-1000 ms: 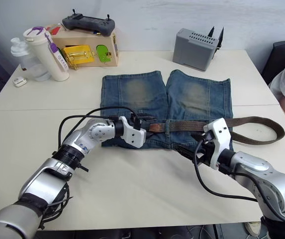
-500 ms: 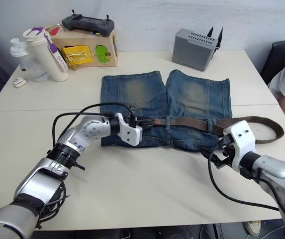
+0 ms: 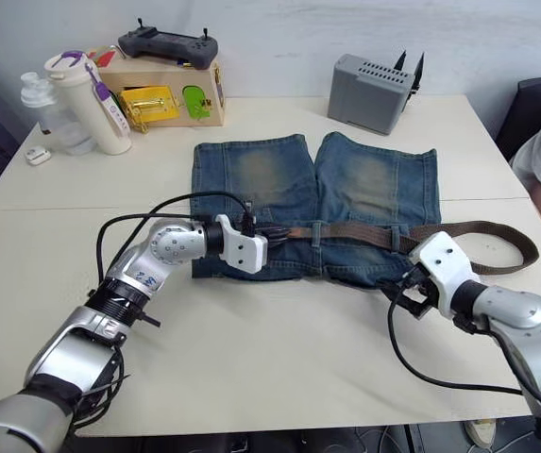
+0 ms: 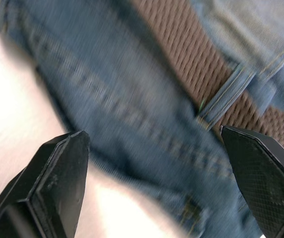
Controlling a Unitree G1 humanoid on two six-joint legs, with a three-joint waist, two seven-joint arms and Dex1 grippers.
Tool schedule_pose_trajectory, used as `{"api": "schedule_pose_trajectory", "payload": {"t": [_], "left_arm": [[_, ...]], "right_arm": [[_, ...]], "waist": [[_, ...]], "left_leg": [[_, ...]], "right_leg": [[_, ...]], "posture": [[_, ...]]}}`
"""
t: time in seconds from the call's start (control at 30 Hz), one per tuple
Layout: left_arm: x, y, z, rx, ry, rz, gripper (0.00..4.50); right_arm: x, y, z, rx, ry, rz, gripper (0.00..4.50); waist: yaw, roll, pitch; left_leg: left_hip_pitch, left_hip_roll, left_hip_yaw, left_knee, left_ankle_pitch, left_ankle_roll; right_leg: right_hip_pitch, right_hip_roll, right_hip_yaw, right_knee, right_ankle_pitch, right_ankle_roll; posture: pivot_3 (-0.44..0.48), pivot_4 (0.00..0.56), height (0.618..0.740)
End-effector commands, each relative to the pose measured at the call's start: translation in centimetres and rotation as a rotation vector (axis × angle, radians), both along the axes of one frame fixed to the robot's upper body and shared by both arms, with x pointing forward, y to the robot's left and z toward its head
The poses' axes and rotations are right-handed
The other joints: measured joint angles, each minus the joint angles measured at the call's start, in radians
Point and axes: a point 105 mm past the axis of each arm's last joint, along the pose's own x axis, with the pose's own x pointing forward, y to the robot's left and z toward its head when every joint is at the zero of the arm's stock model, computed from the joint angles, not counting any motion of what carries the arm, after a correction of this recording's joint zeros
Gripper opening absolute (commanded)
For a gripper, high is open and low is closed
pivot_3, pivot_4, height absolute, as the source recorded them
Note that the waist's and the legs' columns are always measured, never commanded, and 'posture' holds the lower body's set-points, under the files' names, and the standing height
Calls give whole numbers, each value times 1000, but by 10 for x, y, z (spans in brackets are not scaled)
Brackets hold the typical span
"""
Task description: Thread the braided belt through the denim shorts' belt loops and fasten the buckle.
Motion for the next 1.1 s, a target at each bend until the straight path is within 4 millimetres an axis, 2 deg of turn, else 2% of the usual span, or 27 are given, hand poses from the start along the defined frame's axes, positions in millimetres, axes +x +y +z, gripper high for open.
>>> {"api": "schedule_pose_trajectory", "payload": {"t": [0.03,0.17,0.37,0.6,0.93,1.03,1.1], "left_arm": [[-7,-7,1,7,-24,-40,1900],[-11,-12,0,12,-53,-65,1900],[0,-12,2,13,-115,-4,1900],[16,-9,14,-9,-199,70,1900],[20,-14,15,-27,-216,79,1900],[19,-16,9,-14,-207,69,1255],[19,-17,6,-4,-204,66,446]], "right_arm": [[0,-3,21,-4,-51,0,4500],[-1,-1,23,1,-49,0,4500],[-3,0,25,15,-54,-12,4500],[-4,-2,26,26,-56,-30,4500],[-4,-2,25,34,-56,-42,4500],[-3,-3,26,33,-61,-45,4500],[-3,-3,27,28,-64,-47,4500]], "waist": [[1,0,0],[8,0,0],[16,0,0],[21,0,0],[21,0,0],[22,0,0],[22,0,0]], "left_leg": [[0,0,0,1,0,0],[0,0,0,1,0,1],[0,0,0,1,0,1],[0,0,0,2,-1,1],[0,0,0,3,-1,1],[0,0,0,3,-1,1],[0,0,0,4,-1,1]], "right_leg": [[0,0,0,0,0,0],[0,0,0,1,0,0],[0,0,0,1,0,0],[0,0,0,1,0,0],[0,0,0,2,0,0],[0,0,0,2,0,0],[0,0,0,3,0,0]], "posture": [[0,150,736],[0,150,736],[0,150,736],[0,150,736],[0,150,736],[0,150,736],[0,150,736]]}}
